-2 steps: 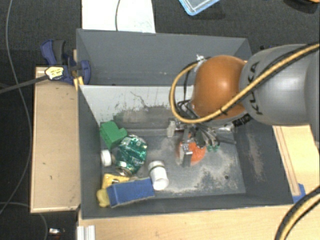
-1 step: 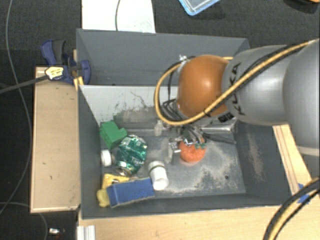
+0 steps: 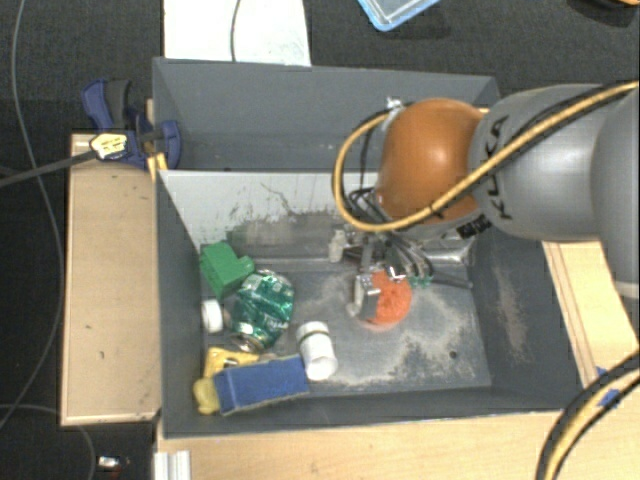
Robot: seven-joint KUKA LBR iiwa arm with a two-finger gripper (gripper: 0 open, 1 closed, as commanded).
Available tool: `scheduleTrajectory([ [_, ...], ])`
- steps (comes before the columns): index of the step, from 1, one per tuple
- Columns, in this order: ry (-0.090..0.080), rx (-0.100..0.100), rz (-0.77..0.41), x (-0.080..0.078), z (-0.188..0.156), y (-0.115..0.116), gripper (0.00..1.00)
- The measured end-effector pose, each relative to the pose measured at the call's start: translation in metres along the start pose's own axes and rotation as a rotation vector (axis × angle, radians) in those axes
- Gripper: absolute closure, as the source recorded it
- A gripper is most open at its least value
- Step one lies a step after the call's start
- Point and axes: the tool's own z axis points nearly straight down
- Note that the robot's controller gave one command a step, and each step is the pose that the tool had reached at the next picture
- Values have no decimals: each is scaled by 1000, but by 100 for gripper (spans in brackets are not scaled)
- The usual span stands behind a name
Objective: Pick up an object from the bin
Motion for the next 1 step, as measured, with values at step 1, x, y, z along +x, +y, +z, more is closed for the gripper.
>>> scheduleTrajectory([
  [1,3,-1,-88,23,-13,-33,0],
])
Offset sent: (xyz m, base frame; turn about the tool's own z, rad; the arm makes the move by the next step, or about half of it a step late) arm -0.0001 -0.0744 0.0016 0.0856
